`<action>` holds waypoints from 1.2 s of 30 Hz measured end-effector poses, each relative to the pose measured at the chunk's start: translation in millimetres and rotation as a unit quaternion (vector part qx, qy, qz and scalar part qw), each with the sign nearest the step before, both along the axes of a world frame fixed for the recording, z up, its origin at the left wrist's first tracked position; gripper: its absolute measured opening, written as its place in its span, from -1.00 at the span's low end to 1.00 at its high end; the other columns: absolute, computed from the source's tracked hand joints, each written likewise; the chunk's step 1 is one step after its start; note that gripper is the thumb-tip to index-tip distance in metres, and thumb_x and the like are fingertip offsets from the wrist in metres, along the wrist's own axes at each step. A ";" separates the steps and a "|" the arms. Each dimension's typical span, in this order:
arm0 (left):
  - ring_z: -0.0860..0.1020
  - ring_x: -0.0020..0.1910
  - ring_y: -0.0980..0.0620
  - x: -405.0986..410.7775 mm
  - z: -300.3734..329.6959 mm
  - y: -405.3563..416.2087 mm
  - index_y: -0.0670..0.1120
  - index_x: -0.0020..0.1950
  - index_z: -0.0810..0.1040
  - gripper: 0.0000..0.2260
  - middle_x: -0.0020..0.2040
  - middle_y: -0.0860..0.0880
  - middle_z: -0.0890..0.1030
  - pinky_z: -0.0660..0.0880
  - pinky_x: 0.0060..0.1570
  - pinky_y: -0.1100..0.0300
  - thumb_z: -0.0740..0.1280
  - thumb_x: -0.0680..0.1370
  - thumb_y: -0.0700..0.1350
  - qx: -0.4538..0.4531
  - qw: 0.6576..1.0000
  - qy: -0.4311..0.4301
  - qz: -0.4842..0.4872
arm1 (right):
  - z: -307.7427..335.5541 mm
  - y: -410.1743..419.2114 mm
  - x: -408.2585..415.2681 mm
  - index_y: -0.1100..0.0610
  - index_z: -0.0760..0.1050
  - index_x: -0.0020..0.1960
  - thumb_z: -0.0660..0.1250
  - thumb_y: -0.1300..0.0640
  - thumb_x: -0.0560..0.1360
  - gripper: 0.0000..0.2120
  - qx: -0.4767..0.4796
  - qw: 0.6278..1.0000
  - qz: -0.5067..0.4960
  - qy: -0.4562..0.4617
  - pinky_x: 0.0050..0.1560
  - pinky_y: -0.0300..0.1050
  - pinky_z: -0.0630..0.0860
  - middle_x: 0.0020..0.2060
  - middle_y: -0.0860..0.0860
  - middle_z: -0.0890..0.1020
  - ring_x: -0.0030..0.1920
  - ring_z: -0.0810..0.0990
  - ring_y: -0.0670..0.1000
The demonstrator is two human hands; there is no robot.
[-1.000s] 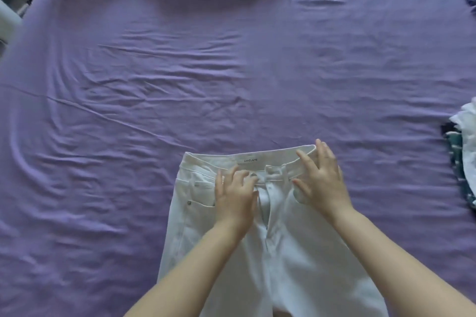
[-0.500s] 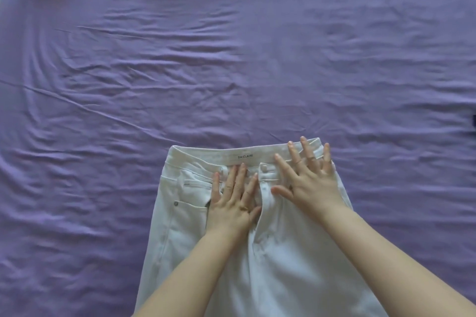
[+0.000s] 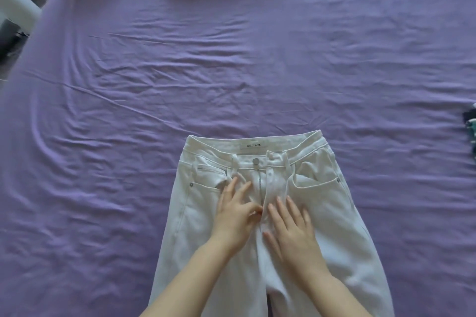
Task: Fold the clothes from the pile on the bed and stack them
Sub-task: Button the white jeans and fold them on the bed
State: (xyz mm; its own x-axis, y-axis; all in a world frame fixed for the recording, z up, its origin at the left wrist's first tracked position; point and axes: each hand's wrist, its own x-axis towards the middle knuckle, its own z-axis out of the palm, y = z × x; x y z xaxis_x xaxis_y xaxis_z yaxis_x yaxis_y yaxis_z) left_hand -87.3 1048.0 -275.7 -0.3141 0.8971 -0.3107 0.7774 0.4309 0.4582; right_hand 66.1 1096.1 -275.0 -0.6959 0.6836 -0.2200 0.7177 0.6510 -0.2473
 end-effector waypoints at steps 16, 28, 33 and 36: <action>0.17 0.43 0.03 1.0 -2.7 10.7 0.15 -0.10 0.69 -0.93 0.31 0.12 0.43 0.04 0.32 0.20 0.42 0.45 0.04 0.058 0.994 -0.003 0.096 | -25.8 -10.0 1.5 -0.10 -0.05 0.51 0.00 -0.27 0.54 -0.39 -0.079 0.995 -0.046 0.038 0.42 -0.14 -0.34 0.46 -0.21 -0.12 0.46 -0.24 -0.15; 0.58 -0.05 -0.05 -9.7 10.9 40.0 0.05 -0.24 0.69 -0.92 -0.09 0.07 0.64 0.28 0.01 0.08 0.39 0.41 -0.05 0.150 0.984 0.032 0.091 | -12.1 -7.4 -7.8 -0.09 -0.18 0.48 0.14 -0.20 0.55 -0.32 -0.082 0.996 -0.045 0.008 0.47 -0.02 -0.14 0.53 0.02 -0.05 0.52 -0.05 0.05; 0.59 0.06 0.00 -19.6 11.9 61.2 0.05 -0.02 0.68 -0.85 0.01 0.05 0.68 0.35 0.12 0.14 0.31 0.53 -0.05 0.087 0.987 -0.019 0.134 | 2.5 -2.9 -19.2 0.11 0.55 0.23 0.62 -0.10 0.11 -0.26 0.006 0.999 -0.051 0.006 0.01 0.19 0.55 0.23 0.16 0.56 0.16 0.58 0.18; 0.58 0.06 0.02 -25.9 9.6 69.3 0.07 -0.01 0.66 -0.84 0.01 0.06 0.67 0.37 0.08 0.17 0.29 0.54 -0.03 0.035 0.991 -0.040 0.126 | -1.3 3.3 -20.4 0.13 0.49 0.30 0.59 -0.10 0.14 -0.21 0.050 0.999 -0.005 0.005 0.23 0.23 0.34 0.31 0.11 0.49 0.32 0.45 0.16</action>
State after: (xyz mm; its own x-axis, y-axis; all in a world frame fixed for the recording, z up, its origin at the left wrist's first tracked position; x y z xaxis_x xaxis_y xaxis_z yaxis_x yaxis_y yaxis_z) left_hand -113.2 1117.3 -266.1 -0.5072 0.8139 -0.2834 0.6091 0.5711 0.5502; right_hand 45.7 1099.4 -276.2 -0.6912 0.7082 -0.1438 0.7217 0.6660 -0.1889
